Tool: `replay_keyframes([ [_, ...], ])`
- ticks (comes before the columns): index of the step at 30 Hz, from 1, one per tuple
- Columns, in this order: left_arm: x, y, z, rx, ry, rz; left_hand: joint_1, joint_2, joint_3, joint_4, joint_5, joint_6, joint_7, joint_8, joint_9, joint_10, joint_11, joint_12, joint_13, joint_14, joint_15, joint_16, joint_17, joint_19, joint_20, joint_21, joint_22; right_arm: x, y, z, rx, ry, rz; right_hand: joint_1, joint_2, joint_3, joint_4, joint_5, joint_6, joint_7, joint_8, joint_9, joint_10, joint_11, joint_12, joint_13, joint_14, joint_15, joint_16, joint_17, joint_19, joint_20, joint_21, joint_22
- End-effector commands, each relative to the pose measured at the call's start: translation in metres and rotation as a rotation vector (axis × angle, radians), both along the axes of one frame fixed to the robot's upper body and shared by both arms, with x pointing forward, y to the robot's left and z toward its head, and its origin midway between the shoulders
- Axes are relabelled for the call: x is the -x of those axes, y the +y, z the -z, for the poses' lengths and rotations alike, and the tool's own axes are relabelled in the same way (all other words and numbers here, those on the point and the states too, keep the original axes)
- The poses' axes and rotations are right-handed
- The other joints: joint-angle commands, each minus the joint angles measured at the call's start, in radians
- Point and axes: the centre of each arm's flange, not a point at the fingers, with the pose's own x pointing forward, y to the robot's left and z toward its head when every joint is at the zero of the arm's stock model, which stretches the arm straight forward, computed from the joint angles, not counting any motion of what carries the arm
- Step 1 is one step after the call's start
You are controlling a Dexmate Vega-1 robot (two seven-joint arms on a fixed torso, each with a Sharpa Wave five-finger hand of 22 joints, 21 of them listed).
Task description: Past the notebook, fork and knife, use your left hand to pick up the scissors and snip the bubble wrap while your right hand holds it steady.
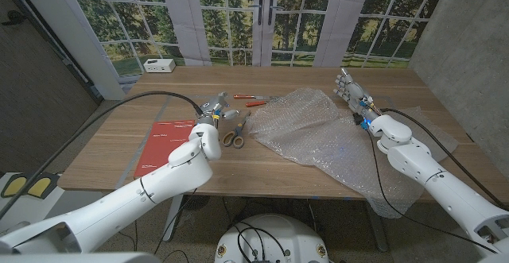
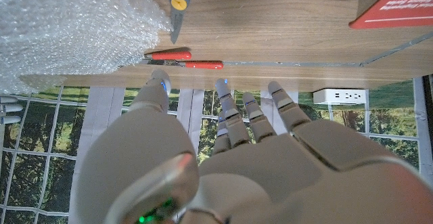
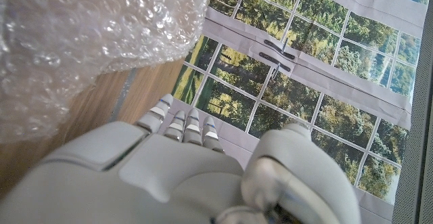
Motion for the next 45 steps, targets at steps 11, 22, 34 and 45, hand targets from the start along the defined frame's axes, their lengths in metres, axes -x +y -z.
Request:
replay_keyframes([
  [11,-0.010,-0.002,0.006,-0.016,0.068,-0.010,0.014,0.009,0.001,-0.007,0.011,-0.009,-0.002,-0.007,0.001,-0.002,0.003,-0.005,0.006,-0.010,0.009,-0.004,0.002,-0.011,0.007,-0.005,0.005,0.000,-0.001,0.002,-0.008,0.009,-0.006,0.010,0.001,0.007,0.003,-0.006,-0.009,0.002,0.002,0.005,-0.003,-0.003,0.001,0.003,-0.007,0.002,0.006,0.003,-0.001,-0.005,0.005,0.003],
  [22,-0.012,-0.004,0.009,-0.046,0.080,-0.002,0.018,0.011,0.002,-0.007,0.012,-0.009,0.001,-0.008,0.001,0.004,-0.001,-0.005,0.008,-0.008,0.008,-0.003,0.002,-0.013,0.009,-0.005,0.005,-0.001,0.000,0.004,-0.015,0.007,-0.006,0.009,0.001,0.009,0.002,-0.007,-0.010,0.002,0.002,0.005,-0.003,-0.001,0.001,0.003,-0.005,0.002,0.007,0.003,0.000,-0.006,0.006,0.003],
  [34,-0.010,-0.013,0.012,-0.089,0.081,-0.025,0.019,0.012,0.000,-0.006,0.012,-0.011,-0.001,-0.009,0.001,0.006,-0.001,-0.006,0.011,-0.010,0.007,-0.003,0.003,-0.014,0.012,-0.004,0.005,0.002,-0.001,0.007,-0.027,0.006,-0.008,0.008,0.001,0.010,0.002,-0.008,-0.010,0.002,0.002,0.005,-0.003,0.002,0.001,0.003,-0.005,0.003,0.007,0.003,0.000,-0.004,0.005,0.003],
  [45,-0.008,-0.020,0.013,-0.147,0.083,-0.065,0.015,0.007,-0.007,-0.005,0.010,-0.028,-0.016,-0.015,0.001,-0.019,0.007,-0.021,0.015,-0.028,0.020,-0.010,0.003,-0.021,0.019,-0.005,0.005,0.004,-0.002,0.009,-0.035,0.012,-0.013,0.006,0.000,0.010,0.002,-0.009,-0.010,0.002,0.002,0.005,-0.003,0.001,0.001,0.003,-0.004,0.002,0.007,0.003,0.000,-0.003,0.006,0.003],
])
